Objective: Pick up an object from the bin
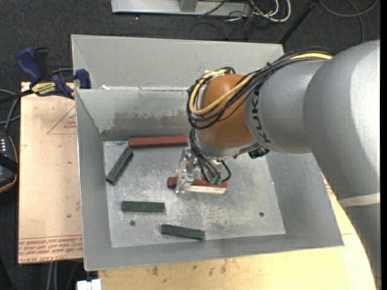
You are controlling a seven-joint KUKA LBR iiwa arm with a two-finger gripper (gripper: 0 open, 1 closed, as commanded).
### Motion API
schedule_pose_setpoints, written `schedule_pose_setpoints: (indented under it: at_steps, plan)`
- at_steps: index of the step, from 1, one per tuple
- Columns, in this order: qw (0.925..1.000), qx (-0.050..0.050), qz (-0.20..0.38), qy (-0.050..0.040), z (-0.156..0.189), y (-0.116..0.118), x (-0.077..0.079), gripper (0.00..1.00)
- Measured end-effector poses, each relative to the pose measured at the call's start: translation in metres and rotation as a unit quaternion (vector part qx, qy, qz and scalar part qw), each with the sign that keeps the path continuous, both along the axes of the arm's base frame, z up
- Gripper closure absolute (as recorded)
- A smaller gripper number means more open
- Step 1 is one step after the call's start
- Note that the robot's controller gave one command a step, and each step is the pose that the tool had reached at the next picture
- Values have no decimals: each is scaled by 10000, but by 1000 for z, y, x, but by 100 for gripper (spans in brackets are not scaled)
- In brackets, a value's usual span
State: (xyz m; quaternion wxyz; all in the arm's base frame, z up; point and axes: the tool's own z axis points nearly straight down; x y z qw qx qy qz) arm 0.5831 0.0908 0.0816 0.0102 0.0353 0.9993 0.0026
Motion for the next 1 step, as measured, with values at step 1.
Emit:
schedule_pose_setpoints:
  at_steps: [1]
  plan:
    - [9998,-18,172,85,146,9,7,100]
